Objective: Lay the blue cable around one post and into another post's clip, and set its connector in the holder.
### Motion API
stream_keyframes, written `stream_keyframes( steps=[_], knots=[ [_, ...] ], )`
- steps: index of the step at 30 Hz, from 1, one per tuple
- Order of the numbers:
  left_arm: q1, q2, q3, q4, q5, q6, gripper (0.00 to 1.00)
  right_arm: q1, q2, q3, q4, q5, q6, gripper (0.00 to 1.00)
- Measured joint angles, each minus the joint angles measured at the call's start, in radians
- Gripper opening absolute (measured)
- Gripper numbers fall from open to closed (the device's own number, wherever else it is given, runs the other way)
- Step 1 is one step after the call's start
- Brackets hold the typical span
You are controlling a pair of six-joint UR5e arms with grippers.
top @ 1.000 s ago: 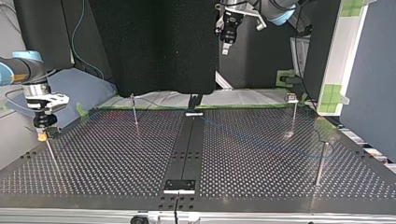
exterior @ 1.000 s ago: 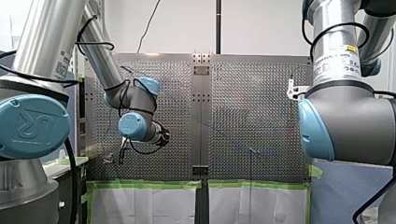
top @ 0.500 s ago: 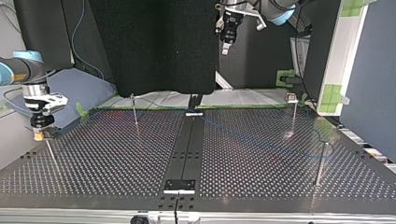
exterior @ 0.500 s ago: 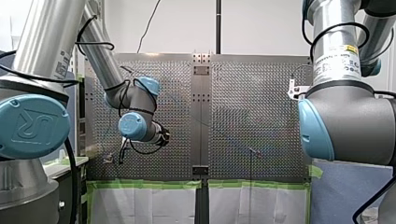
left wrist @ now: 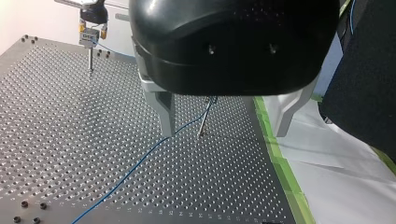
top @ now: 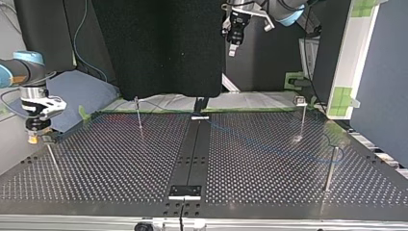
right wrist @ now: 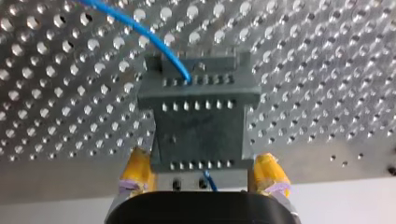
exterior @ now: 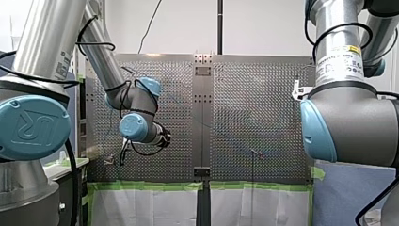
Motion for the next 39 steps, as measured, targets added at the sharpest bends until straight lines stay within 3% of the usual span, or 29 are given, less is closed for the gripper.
stream_keyframes(
  steps=[13,22,27,31,33,39],
  knots=[
    [0.0,0.0,0.0,0.0,0.0,0.0,1.0,-0.021,0.0,0.0,0.078,0.118,0.0,0.99],
    [0.001,0.0,0.0,0.0,0.0,0.0,1.0,-0.021,0.0,0.014,0.115,0.194,-0.002,0.99],
    [0.001,0.0,0.0,0.0,0.0,-0.001,1.0,-0.022,-0.012,0.052,0.092,0.238,0.002,0.99],
    [0.0,0.0,0.0,0.0,0.001,-0.001,1.0,-0.019,-0.039,0.084,0.062,0.271,0.023,0.99],
    [0.0,0.0,0.0,0.0,0.001,-0.001,1.0,-0.013,-0.055,0.101,0.045,0.288,0.035,0.99],
    [-0.002,0.0,0.0,0.0,0.001,0.0,1.0,0.026,-0.085,0.149,-0.003,0.336,0.044,0.99]
  ],
)
